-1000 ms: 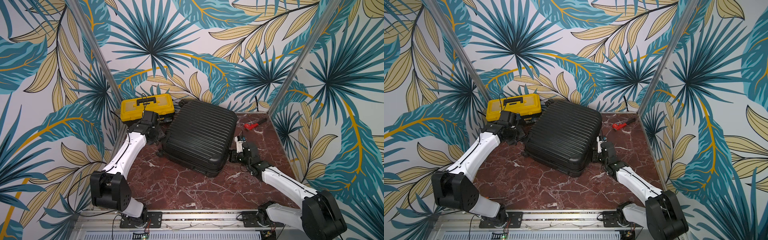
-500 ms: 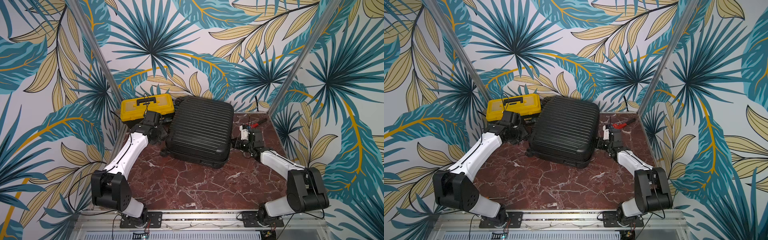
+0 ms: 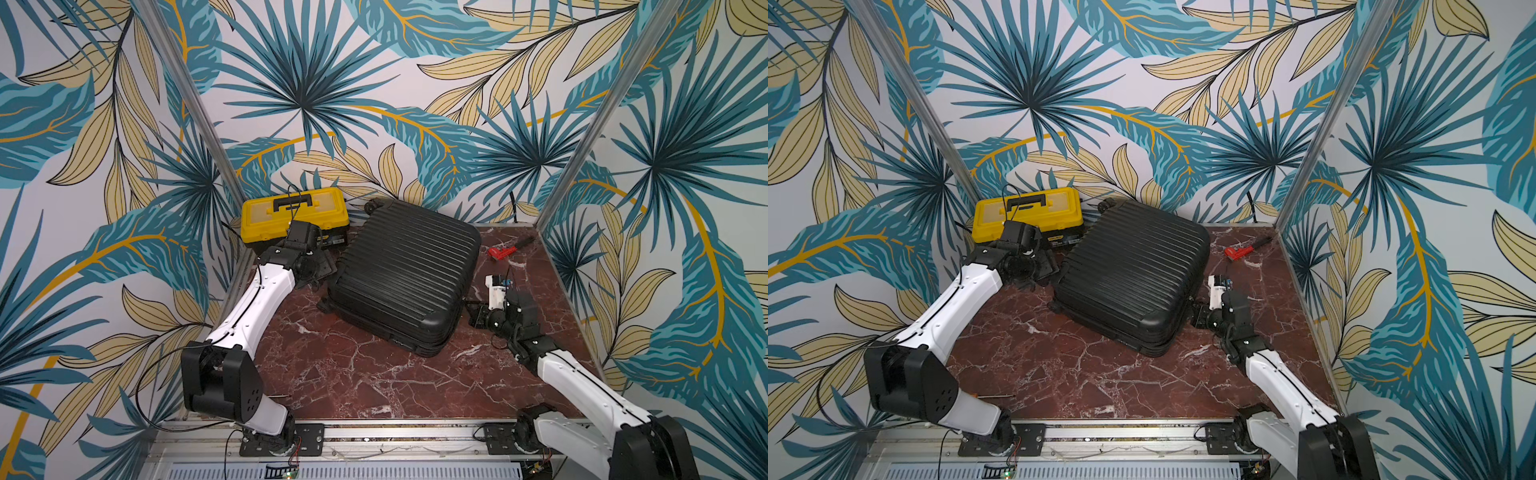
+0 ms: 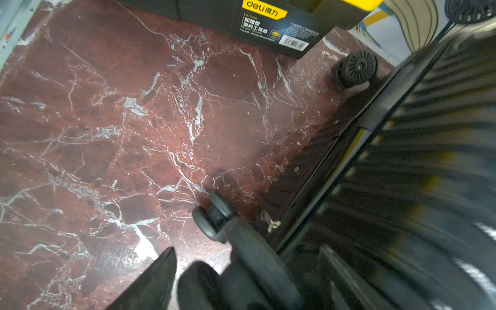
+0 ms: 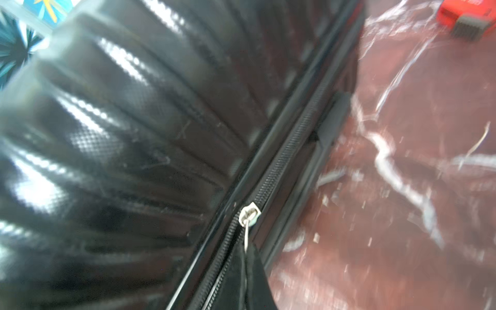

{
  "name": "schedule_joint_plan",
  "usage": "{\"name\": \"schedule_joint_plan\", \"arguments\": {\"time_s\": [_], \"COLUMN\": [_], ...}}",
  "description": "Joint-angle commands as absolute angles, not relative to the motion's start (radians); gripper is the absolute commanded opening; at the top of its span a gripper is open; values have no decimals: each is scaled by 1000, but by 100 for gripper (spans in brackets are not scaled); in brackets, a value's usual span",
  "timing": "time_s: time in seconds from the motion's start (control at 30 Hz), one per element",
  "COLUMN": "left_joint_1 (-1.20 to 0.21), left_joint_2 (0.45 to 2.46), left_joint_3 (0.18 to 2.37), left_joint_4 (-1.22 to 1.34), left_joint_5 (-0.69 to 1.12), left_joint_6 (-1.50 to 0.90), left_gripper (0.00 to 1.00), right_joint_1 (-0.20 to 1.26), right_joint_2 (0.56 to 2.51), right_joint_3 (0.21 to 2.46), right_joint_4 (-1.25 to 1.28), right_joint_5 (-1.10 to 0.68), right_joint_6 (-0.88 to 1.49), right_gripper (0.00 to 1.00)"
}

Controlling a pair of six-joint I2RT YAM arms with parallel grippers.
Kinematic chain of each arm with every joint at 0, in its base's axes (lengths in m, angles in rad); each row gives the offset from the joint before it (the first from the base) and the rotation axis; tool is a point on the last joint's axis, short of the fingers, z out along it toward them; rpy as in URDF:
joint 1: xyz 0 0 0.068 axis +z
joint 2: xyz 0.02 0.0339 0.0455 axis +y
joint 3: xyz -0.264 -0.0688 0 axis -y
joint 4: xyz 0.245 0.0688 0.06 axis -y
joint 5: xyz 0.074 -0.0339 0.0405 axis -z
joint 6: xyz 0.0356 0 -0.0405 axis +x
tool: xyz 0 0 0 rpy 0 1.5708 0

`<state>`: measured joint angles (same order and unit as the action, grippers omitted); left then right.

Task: Open the suitcase zippers
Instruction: Unzip the zipper on the suitcase.

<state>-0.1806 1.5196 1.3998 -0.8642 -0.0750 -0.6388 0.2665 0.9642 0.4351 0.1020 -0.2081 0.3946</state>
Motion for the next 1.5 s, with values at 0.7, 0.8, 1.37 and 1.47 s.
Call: {"name": "schedule_joint_plan", "arguments": {"time_s": [0.7,0.8,1.37,1.47], "left_joint_1": [-1312,-1372,-1390,-1382], "left_joint_2": [1394,1468,1645,1659], "left_joint_3": [1578,1546,1291,1251], "left_joint_4": [-907,-913,-878,-835], "left_joint_5": [-359,-247,-377,-380], "left_joint_6": [-331,-362,-442,-449], "left_gripper": [67,68,70,69], "right_joint_1": [546,546,545,546], "right_joint_2": [780,793,808,804], "right_joint_3": [381,392,417,425], "right_joint_4": [-109,-115,-155,-173], "right_joint_5": [-107,-87,-62,-60], "right_joint_6": [467,461,445,439], "right_gripper": [0,0,0,0]}}
